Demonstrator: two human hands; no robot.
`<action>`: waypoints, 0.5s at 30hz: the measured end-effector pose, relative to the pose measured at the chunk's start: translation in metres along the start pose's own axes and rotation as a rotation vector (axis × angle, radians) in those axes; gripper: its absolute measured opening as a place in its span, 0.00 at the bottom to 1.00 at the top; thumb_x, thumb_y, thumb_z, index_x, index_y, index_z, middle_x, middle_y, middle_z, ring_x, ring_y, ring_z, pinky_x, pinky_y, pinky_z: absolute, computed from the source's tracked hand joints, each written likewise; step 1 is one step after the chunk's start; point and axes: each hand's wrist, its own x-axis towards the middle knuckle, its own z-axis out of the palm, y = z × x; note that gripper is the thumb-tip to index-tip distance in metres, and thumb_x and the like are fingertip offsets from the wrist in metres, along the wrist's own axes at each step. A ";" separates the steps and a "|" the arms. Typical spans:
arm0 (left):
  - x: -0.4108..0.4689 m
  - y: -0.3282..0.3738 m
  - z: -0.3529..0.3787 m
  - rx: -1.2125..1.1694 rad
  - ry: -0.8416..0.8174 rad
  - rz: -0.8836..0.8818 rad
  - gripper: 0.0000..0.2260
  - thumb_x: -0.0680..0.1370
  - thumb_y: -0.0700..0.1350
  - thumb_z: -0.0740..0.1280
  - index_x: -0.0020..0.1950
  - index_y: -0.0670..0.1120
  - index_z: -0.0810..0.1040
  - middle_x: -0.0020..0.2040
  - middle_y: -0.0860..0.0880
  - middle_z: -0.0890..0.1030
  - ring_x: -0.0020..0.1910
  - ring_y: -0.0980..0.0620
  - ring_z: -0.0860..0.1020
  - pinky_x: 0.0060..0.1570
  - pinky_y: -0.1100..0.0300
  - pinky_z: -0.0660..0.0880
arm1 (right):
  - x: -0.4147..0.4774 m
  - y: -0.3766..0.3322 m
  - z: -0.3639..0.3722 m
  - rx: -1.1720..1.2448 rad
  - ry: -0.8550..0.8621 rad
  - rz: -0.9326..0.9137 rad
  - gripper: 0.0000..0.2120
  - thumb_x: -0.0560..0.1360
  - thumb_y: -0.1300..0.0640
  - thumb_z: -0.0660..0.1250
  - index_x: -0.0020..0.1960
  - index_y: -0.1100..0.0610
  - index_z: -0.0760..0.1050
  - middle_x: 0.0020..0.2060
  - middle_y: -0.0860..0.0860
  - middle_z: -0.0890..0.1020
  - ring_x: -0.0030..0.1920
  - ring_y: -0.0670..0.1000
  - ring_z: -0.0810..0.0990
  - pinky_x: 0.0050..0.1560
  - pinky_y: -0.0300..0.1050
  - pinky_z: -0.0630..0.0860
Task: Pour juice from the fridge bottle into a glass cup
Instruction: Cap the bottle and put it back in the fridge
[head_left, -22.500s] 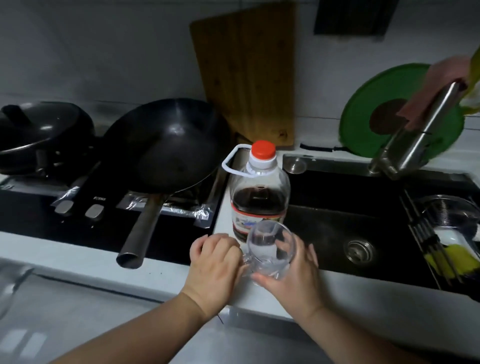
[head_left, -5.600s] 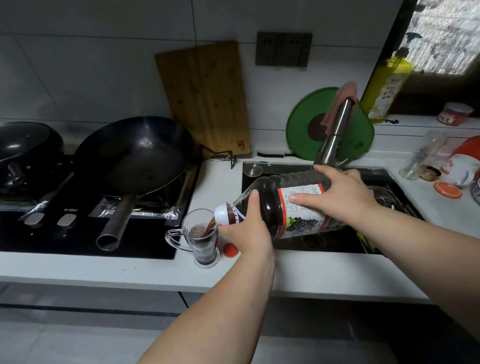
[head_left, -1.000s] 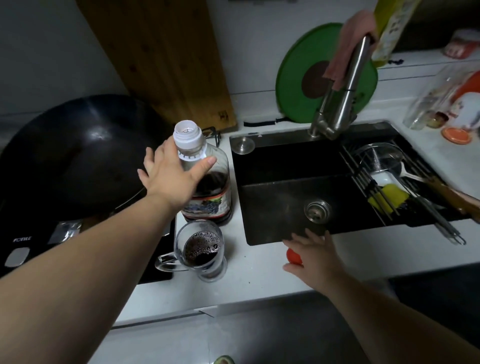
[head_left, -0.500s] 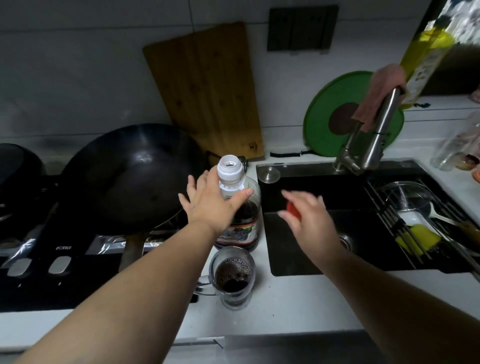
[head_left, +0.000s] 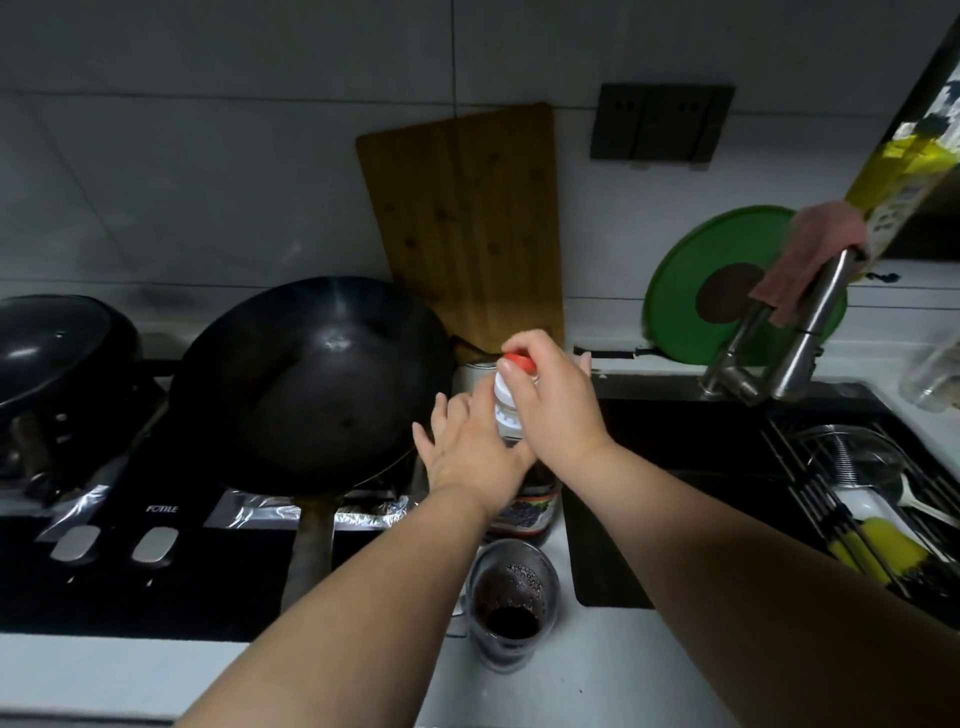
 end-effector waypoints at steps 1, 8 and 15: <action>0.000 0.000 0.000 0.004 0.001 0.001 0.34 0.74 0.62 0.62 0.75 0.59 0.50 0.75 0.49 0.61 0.78 0.45 0.45 0.74 0.40 0.41 | -0.002 0.003 0.001 0.017 0.002 -0.006 0.08 0.81 0.54 0.61 0.58 0.50 0.75 0.55 0.47 0.79 0.60 0.49 0.75 0.77 0.58 0.47; 0.003 -0.003 0.002 0.015 0.032 0.014 0.32 0.74 0.61 0.62 0.74 0.59 0.51 0.72 0.49 0.63 0.75 0.46 0.56 0.73 0.40 0.42 | -0.011 0.004 -0.006 -0.055 -0.045 -0.147 0.16 0.82 0.59 0.59 0.69 0.53 0.73 0.71 0.51 0.72 0.71 0.47 0.66 0.77 0.48 0.43; 0.003 -0.003 0.001 0.028 0.030 0.014 0.35 0.73 0.66 0.60 0.76 0.58 0.51 0.72 0.48 0.64 0.74 0.45 0.57 0.73 0.39 0.43 | -0.005 0.003 -0.020 -0.302 -0.101 -0.263 0.18 0.78 0.61 0.66 0.67 0.54 0.76 0.67 0.54 0.75 0.70 0.54 0.70 0.75 0.51 0.38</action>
